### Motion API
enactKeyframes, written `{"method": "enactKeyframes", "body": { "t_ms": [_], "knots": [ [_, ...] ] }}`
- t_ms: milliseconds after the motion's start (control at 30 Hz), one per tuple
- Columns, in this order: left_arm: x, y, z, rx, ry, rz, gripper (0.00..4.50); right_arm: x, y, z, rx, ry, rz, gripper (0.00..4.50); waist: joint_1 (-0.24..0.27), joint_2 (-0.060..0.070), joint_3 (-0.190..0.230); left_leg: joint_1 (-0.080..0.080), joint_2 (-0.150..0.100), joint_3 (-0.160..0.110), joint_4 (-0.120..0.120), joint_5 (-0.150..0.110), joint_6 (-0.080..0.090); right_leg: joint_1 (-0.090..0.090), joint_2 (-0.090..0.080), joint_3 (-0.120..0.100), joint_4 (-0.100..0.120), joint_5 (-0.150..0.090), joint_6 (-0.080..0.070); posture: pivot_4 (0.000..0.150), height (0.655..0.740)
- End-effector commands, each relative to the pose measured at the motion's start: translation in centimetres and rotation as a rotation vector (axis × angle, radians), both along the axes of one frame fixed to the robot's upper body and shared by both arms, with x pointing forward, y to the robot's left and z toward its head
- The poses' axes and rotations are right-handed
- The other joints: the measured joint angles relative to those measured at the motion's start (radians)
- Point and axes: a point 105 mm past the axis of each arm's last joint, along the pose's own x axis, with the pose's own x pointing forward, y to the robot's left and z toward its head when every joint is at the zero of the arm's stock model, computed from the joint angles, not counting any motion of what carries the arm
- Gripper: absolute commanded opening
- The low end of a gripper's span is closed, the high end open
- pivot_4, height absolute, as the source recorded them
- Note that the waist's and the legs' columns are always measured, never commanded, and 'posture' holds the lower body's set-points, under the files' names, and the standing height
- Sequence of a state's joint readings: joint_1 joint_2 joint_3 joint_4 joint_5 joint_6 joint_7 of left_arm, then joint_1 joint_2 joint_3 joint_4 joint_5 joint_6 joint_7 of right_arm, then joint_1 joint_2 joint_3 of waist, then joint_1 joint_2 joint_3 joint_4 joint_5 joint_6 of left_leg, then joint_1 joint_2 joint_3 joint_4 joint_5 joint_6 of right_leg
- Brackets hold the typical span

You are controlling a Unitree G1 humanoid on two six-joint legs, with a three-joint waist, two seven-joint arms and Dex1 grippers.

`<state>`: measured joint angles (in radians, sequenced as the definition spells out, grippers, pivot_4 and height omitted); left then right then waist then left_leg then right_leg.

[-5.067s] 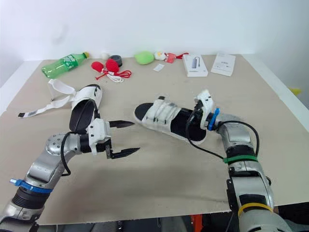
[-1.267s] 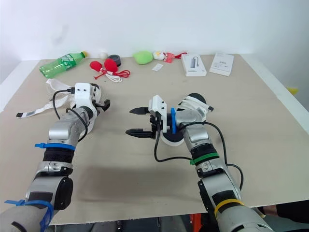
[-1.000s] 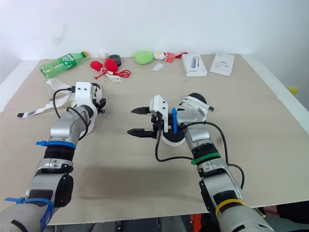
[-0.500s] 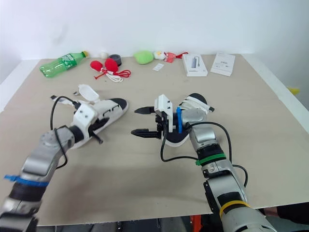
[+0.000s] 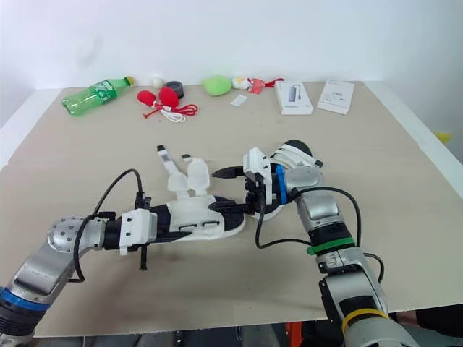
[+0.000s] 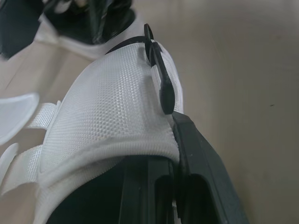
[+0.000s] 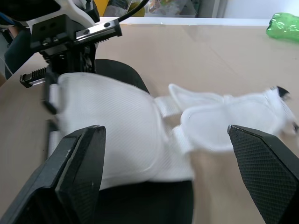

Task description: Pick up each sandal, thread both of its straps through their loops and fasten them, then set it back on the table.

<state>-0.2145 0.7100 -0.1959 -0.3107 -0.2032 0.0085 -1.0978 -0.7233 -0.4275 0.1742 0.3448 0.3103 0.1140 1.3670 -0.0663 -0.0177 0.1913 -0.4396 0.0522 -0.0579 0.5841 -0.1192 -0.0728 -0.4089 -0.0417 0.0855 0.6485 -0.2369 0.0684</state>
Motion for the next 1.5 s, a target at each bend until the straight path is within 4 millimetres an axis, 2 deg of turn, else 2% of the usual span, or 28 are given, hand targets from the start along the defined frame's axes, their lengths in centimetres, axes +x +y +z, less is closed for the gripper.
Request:
{"method": "enactKeyframes", "body": {
  "t_ms": [33, 167, 333, 533, 600, 633, 700, 733, 767, 800, 833, 967, 1033, 1333, 1500],
  "knots": [
    [0.4, 0.1, 0.6, 0.005, -0.058, -0.008, 0.06, -0.2, -0.9, 1.3, 0.025, -0.036, -0.016, 4.5, 0.0, 0.0, 0.0, 0.0, 0.0, 0.0, 0.0, 0.0, 0.0, 0.0, 0.0, 0.0, 0.0, 0.0, 0.0, 0.15, 0.74],
    [1.0, 0.6, 0.3, 0.011, -0.072, 0.032, 0.06, -0.4, -2.4, 1.3, 0.015, -0.004, -0.044, 4.5, 0.0, 0.0, 0.0, 0.0, 0.0, 0.0, 0.0, 0.0, 0.0, 0.0, 0.0, 0.0, 0.0, 0.0, 0.0, 0.15, 0.74],
    [0.1, 0.5, 0.1, 0.001, -0.065, 0.038, 0.06, -1.1, -4.0, 1.0, -0.015, 0.018, -0.063, 4.5, 0.0, 0.0, 0.0, 0.0, 0.0, 0.0, 0.0, 0.0, 0.001, 0.0, 0.0, 0.0, 0.0, 0.0, 0.0, 0.15, 0.74],
    [-0.9, -0.4, 0.1, -0.043, -0.029, 0.058, 0.06, -1.8, -4.0, -0.5, -0.053, 0.029, -0.066, 4.5, -0.001, 0.0, 0.0, 0.001, 0.0, 0.0, 0.0, 0.0, 0.001, 0.0, 0.0, 0.0, 0.0, 0.0, 0.0, 0.15, 0.74],
    [-0.8, -0.4, 0.1, -0.044, -0.029, 0.06, 0.0, -1.9, -3.9, -1.0, -0.076, 0.023, -0.052, 3.93, -0.001, 0.0, 0.0, 0.001, 0.0, 0.0, 0.001, 0.0, 0.001, 0.0, 0.0, 0.0, 0.001, 0.0, 0.0, 0.15, 0.74],
    [-0.7, -0.4, 0.1, -0.042, -0.03, 0.058, 0.0, -1.9, -3.9, -1.2, -0.088, 0.022, -0.046, 3.81, -0.001, 0.0, 0.0, 0.001, 0.0, 0.0, 0.001, 0.0, 0.001, 0.0, 0.0, 0.0, 0.001, 0.0, 0.0, 0.15, 0.74],
    [-0.8, -0.5, 0.1, -0.037, -0.034, 0.044, 0.0, -2.0, -3.7, -1.6, -0.106, 0.019, -0.033, 2.99, -0.001, 0.0, 0.0, 0.001, 0.0, 0.0, 0.002, 0.0, 0.001, 0.001, 0.0, 0.0, 0.001, 0.0, 0.0, 0.15, 0.74],
    [-0.8, -0.5, 0.1, -0.035, -0.036, 0.037, 0.0, -2.1, -3.7, -1.7, -0.111, 0.017, -0.025, 2.79, -0.001, 0.0, 0.0, 0.001, 0.0, 0.0, 0.002, 0.0, 0.001, 0.0, 0.0, 0.0, 0.001, 0.0, 0.0, 0.15, 0.74],
    [-0.8, -0.6, 0.1, -0.034, -0.037, 0.034, 0.0, -2.1, -3.6, -1.8, -0.117, 0.015, -0.018, 2.21, -0.001, 0.0, 0.0, 0.0, 0.0, 0.0, 0.002, 0.0, 0.001, 0.0, 0.0, 0.0, 0.001, 0.0, 0.0, 0.15, 0.74],
    [-0.8, -0.6, 0.1, -0.034, -0.037, 0.033, 0.0, -2.1, -3.6, -1.9, -0.123, 0.012, -0.013, 2.0, -0.001, 0.0, 0.0, 0.0, 0.0, 0.0, 0.002, 0.0, 0.001, 0.0, 0.0, 0.0, 0.001, 0.0, 0.0, 0.15, 0.74],
    [-0.8, -0.7, 0.1, -0.034, -0.038, 0.031, 0.0, -2.1, -3.6, -2.0, -0.126, 0.01, -0.01, 1.36, -0.001, 0.0, 0.0, 0.0, 0.0, 0.0, 0.002, 0.0, 0.001, 0.001, 0.0, 0.0, 0.001, 0.0, 0.0, 0.15, 0.74],
    [-0.8, -1.0, 0.1, -0.035, -0.044, 0.014, 0.0, -2.6, -3.3, -2.6, -0.146, 0.016, 0.024, 0.22, -0.001, 0.0, 0.0, 0.0, 0.0, 0.0, 0.002, 0.0, 0.001, 0.001, 0.0, 0.0, 0.001, 0.0, 0.0, 0.15, 0.74],
    [-0.9, -1.1, 0.1, -0.034, -0.047, 0.001, 0.0, -2.8, -3.1, -2.9, -0.152, 0.021, 0.035, 0.09, -0.001, 0.0, 0.0, 0.0, 0.0, 0.0, 0.002, 0.0, 0.001, 0.001, 0.0, 0.0, 0.001, 0.0, 0.0, 0.15, 0.74],
    [-0.9, -1.3, 0.1, -0.035, -0.047, -0.005, 0.0, -2.5, -2.6, -3.6, -0.175, 0.031, 0.032, 0.09, -0.001, 0.0, 0.0, 0.001, 0.0, 0.0, 0.002, 0.0, 0.001, 0.001, 0.0, 0.0, 0.001, 0.0, 0.0, 0.15, 0.74],
    [-0.9, -1.4, 0.0, -0.048, -0.036, 0.009, 0.0, -2.6, -2.4, -4.6, -0.215, 0.056, 0.02, 0.09, -0.001, 0.0, 0.0, 0.001, 0.0, 0.0, 0.002, 0.0, 0.001, 0.001, 0.0, 0.0, 0.001, 0.0, 0.0, 0.15, 0.74]
  ]
}}
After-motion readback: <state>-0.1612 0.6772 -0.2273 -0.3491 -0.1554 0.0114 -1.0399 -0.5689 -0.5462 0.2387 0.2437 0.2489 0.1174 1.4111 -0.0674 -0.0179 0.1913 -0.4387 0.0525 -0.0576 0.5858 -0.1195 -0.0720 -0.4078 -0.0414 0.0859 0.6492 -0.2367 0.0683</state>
